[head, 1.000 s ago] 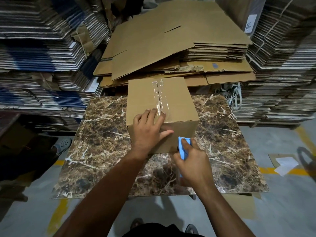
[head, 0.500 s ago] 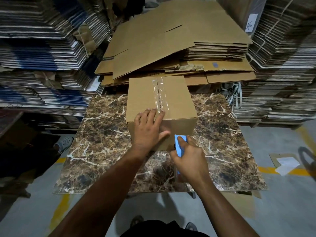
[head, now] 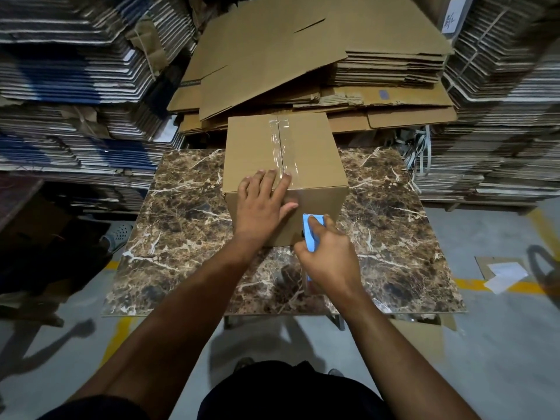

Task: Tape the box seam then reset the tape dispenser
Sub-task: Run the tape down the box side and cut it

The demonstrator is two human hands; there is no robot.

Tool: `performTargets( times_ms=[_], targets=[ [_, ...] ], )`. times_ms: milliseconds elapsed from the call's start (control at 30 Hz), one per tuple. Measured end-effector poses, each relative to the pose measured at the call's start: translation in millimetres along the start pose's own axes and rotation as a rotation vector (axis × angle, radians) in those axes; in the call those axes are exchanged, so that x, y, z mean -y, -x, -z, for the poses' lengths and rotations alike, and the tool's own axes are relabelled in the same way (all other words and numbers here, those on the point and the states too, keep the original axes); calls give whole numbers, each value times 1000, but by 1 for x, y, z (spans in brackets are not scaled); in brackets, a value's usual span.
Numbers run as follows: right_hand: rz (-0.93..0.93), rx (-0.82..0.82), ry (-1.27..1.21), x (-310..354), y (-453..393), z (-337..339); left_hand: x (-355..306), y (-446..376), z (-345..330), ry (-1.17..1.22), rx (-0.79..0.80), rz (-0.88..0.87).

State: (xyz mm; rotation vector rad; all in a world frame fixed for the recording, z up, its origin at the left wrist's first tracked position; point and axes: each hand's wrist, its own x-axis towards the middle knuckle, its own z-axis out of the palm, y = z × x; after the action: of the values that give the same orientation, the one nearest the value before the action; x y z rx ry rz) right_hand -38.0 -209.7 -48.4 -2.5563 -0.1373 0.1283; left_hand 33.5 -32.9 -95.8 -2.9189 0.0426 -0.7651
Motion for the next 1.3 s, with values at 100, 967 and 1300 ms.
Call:
performTargets(
  times_ms=[100, 967, 1300],
  targets=[
    [4, -13, -5, -1, 0, 2, 3, 2, -1, -20, 31, -32],
    [325, -289, -492, 39, 1, 14, 42, 30, 72, 972, -22, 248],
    [145, -279, -636, 90, -89, 37, 72, 31, 73, 1465, 247, 521]
  ],
)
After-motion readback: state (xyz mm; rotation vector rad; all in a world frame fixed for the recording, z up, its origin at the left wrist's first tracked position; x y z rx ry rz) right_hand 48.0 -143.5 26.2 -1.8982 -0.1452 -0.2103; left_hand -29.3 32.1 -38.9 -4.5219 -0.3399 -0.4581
